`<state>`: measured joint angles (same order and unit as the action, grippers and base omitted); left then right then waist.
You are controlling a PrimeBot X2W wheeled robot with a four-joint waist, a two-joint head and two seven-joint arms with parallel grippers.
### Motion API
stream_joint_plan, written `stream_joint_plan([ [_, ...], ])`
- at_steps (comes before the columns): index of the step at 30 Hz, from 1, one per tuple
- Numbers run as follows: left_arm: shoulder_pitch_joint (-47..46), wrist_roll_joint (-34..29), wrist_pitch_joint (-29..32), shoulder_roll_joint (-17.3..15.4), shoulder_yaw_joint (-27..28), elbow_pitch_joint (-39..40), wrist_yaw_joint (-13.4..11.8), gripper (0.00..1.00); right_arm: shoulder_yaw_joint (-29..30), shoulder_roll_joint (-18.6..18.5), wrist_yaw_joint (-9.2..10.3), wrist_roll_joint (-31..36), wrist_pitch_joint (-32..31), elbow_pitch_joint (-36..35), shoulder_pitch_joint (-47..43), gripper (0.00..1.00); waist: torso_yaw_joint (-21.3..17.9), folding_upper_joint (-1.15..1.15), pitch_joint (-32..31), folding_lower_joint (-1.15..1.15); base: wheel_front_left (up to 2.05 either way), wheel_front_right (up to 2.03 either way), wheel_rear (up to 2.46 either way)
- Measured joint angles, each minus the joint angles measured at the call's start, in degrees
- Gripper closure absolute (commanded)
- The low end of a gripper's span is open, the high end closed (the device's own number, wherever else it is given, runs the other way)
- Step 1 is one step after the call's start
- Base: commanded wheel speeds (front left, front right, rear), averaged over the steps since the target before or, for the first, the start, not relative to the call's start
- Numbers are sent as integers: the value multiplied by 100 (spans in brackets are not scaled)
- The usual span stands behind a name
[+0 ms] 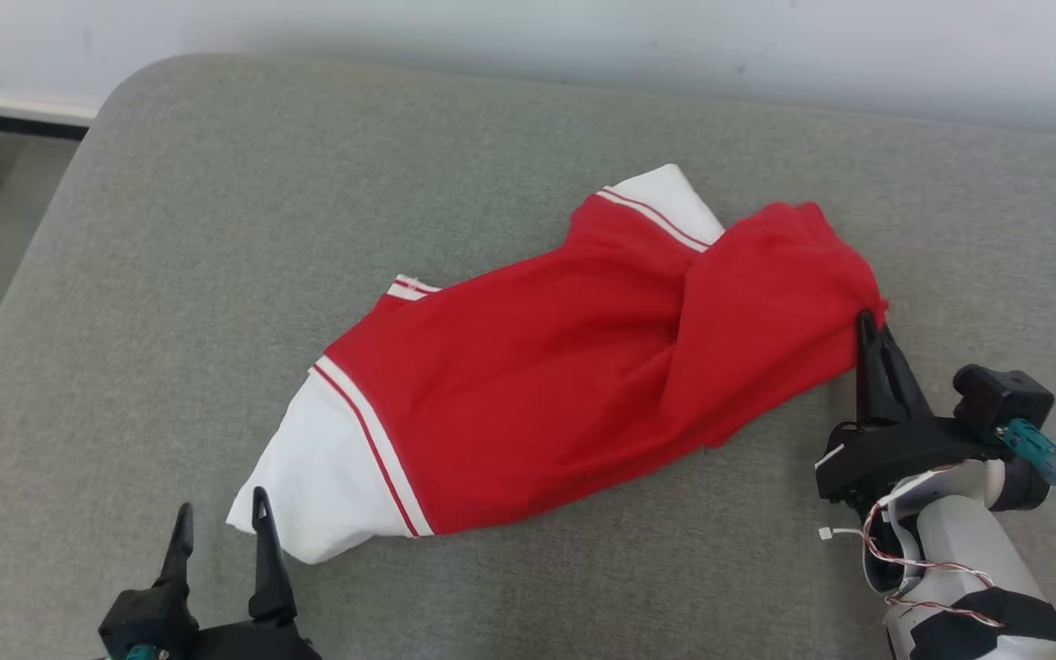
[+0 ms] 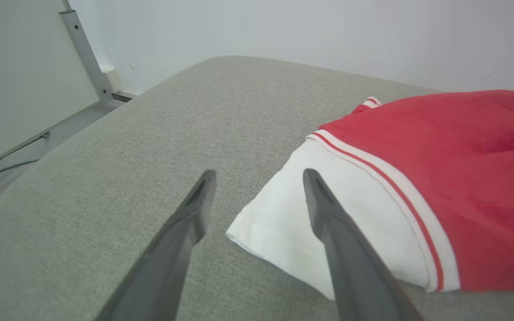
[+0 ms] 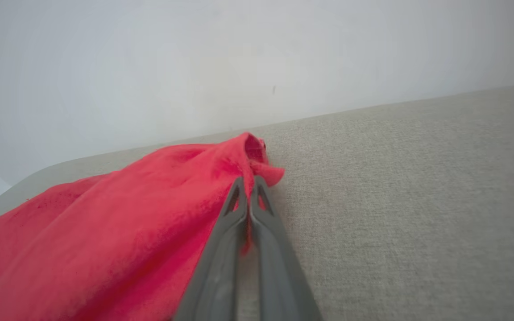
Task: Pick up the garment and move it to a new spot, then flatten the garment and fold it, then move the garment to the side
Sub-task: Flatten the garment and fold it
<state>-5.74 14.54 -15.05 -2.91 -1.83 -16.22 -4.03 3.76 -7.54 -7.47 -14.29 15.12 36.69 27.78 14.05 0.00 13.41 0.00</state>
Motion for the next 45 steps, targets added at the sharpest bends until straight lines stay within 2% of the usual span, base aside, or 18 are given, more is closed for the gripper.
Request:
stream_joint_plan([
  [11, 231, -203, 0, 0, 405, -130, 253, 0, -59, 19, 0, -408, -1, -1161, -464, 100, -599, 0, -419, 0, 0, 0, 0],
  [17, 336, -218, 0, 0, 521, -269, 332, 0, -486, -49, 0, -764, -1, -1736, -665, 100, -1001, 0, -643, -1, 0, 0, 0],
  [21, 364, -203, 0, -1, 549, -297, 350, 0, -817, -213, 0, -965, -2, -2435, -737, 100, -1226, 0, -774, -1, 0, 0, 0],
  [27, 453, -174, 0, 1, 431, -292, 337, 0, -917, -360, 0, -1139, -124, -2939, -851, 98, -1360, -1, -882, -1, 0, 0, 0],
  [30, 389, -159, 0, -1, 314, -327, 357, 0, -969, -413, 0, -1040, -223, -2608, -761, 94, -1265, 0, -845, -1, 0, 0, 0],
  [31, 358, -158, 0, 1, 272, -339, 359, 0, -979, -431, 0, -995, -216, -2450, -676, 100, -1223, 0, -829, -1, 0, 0, 0],
  [33, 291, -148, 0, 1, 207, -349, 358, 0, -1007, -488, 0, -820, -191, -2085, -454, 100, -1124, 0, -783, -1, 0, 0, 0],
  [40, 68, -98, 0, -1, -167, -372, 345, 0, -799, -712, 0, 64, -40, -281, 676, 100, -647, 0, -486, 0, 0, 0, 0],
  [41, 56, -94, 0, 0, -211, -371, 336, 0, -690, -722, 0, 169, -34, -13, 853, 86, -572, 0, -438, 0, 0, 0, 0],
  [42, 49, -77, 0, -1, -237, -372, 305, 0, -583, -715, 0, 254, -23, 249, 1022, 51, -496, 0, -388, 0, 0, 0, 0],
  [43, 43, -51, 0, -3, -270, -370, 301, 0, -494, -725, 0, 399, -20, 464, 1152, 0, -423, 0, -341, 0, 0, 0, 0],
  [45, 3, -32, 0, 0, -326, -352, 293, 0, -305, -711, 0, 557, -22, 659, 1329, 0, -279, 1, -252, 1, 0, 0, 0],
])
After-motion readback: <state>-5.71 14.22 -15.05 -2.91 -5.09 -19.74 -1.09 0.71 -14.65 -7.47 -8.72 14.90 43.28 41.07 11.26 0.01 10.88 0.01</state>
